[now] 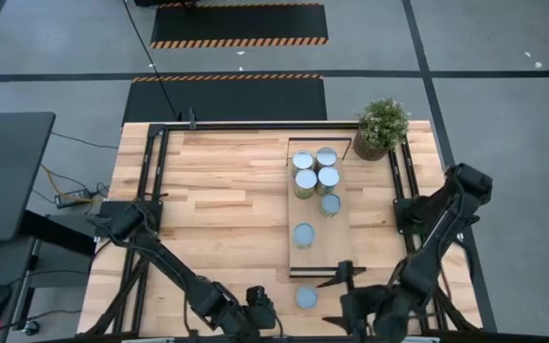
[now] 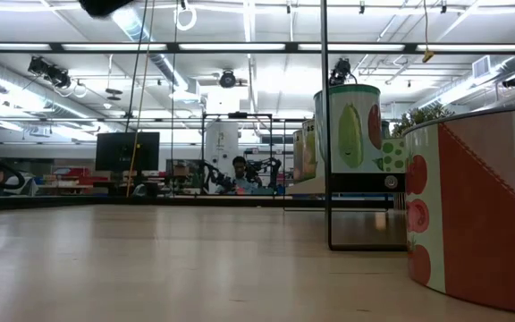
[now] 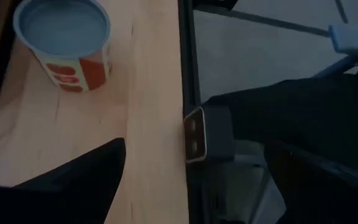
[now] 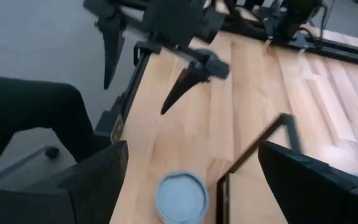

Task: Pick and place cans onto a shelf
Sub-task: Put the canned diced tomatoes on the shelf

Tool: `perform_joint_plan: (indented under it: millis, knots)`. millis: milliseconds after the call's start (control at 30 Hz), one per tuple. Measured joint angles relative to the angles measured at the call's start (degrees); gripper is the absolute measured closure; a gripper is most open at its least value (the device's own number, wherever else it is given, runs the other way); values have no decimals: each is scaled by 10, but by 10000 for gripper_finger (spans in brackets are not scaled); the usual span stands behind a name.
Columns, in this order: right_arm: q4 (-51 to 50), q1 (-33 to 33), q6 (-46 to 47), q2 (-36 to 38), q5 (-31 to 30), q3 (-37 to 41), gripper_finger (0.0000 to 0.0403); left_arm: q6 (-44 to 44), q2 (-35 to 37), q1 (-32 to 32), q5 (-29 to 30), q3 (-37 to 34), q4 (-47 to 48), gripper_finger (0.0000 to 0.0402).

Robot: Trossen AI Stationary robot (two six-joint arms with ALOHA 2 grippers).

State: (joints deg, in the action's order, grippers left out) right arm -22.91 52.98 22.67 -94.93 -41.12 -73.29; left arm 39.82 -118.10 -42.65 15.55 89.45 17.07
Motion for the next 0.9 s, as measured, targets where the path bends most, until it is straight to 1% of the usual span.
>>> perform_joint_plan:
  millis: [100, 233, 300, 400, 633, 900]
  knots:
    - [-32, -6, -1, -37, 11, -32, 35, -19, 12, -16, 34, 0, 20, 13]
    - [-73, -17, 0, -81, 33, -79, 35, -29, 44, -43, 113, 0, 90, 13]
    - [-84, -24, 1, -102, 54, -99, 35, -27, 54, -54, 148, 0, 113, 13]
    - [-114, -37, 2, -130, 93, -124, 35, -28, 65, -62, 176, 0, 126, 13]
    - [-157, -71, 1, -188, 181, -159, 35, -29, 65, -57, 175, 0, 129, 13]
    - [-227, -86, -2, -241, 193, -205, 35, -25, 65, -57, 172, 0, 130, 13]
